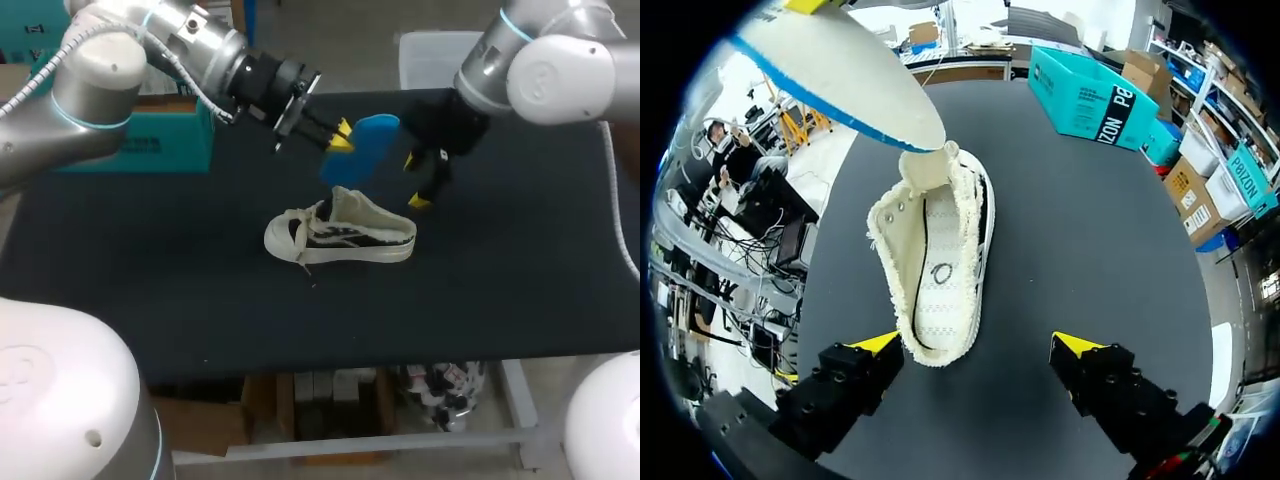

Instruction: Open the shoe tongue, take the insole out of the shoe, put the insole back into the shoe, and pack the shoe into the shoebox

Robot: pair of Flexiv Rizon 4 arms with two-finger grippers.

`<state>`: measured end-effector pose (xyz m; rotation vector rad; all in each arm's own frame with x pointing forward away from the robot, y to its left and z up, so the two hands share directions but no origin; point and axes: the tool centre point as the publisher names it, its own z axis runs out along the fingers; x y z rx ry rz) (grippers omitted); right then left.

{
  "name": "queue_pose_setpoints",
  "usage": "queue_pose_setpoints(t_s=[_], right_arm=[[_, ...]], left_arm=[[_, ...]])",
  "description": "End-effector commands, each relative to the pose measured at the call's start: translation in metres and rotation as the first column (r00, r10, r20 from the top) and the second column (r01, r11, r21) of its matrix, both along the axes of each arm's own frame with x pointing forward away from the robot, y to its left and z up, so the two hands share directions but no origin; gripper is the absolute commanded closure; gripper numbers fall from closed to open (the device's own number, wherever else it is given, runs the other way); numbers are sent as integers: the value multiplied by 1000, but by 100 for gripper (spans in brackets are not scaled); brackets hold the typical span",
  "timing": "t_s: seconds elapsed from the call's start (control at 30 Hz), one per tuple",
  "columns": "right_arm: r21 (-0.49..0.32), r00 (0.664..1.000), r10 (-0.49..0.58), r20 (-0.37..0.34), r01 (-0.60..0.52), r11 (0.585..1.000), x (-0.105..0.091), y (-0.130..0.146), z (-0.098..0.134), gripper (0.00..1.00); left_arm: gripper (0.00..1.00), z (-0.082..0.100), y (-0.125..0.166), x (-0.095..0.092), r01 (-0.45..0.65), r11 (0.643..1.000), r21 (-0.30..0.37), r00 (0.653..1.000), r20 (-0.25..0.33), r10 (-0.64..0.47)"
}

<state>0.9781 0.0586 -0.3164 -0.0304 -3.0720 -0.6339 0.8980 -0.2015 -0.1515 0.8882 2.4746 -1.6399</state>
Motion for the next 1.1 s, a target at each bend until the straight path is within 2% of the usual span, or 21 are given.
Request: queue_pose_setpoints(t_s=[0.03,0.1,0.37,0.63,1.1], right_arm=[[-129,1000,6,-11,-8,992,6,17,5,0],[-161,1000,7,-11,-8,987,7,25,8,0],[-200,1000,2,0,-2,980,-1,43,9,0],[-214,1000,-7,-1,6,977,-4,58,-2,0],[-254,1000,-8,-20,3,967,-7,88,-19,0]], left_arm=[[100,4,25,-15,-53,998,-21,998,18,54],[100,4,35,-17,-69,997,-28,997,18,70],[100,8,66,-28,-127,991,-34,991,39,129],[100,4,90,-40,-162,986,-39,985,52,164],[100,-6,126,-48,-209,977,-50,976,53,211]])
